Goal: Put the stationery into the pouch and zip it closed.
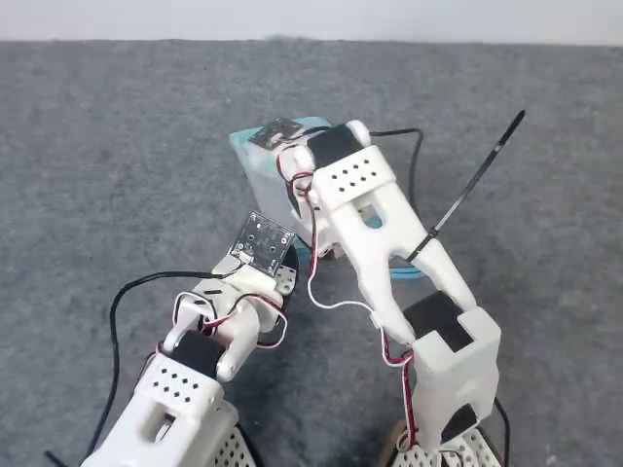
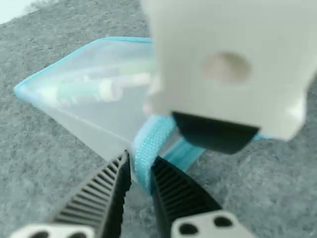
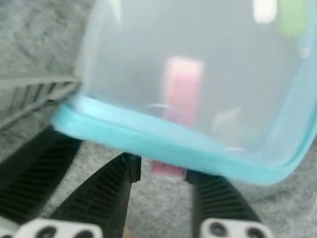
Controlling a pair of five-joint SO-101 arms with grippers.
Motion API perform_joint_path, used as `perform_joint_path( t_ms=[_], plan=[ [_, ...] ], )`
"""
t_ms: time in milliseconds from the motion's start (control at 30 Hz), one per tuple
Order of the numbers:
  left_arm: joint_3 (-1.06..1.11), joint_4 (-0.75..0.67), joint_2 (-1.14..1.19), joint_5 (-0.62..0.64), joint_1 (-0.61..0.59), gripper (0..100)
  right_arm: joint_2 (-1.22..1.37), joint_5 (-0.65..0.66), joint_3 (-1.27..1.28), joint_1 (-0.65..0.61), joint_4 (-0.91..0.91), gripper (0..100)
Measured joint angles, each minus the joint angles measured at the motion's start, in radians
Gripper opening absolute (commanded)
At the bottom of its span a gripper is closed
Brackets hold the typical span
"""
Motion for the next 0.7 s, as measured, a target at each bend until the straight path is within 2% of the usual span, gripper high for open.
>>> perform_joint_path(
  t_ms=[200, 467, 567, 700],
  plan=[
    [0.0, 0.0, 0.0, 0.0, 0.0, 1, -0.011, -0.002, -0.006, -0.017, 0.0, 21.3],
    [-0.003, -0.009, -0.002, 0.0, 0.002, 1, -0.158, -0.002, 0.009, 0.006, -0.003, 21.3],
    [-0.002, -0.008, -0.002, 0.0, 0.003, 1, -0.267, 0.0, 0.103, 0.044, -0.02, 21.3],
    [0.002, 0.0, 0.0, -0.003, 0.011, 1, -0.489, 0.002, 0.315, 0.107, -0.133, 21.3]
  ],
)
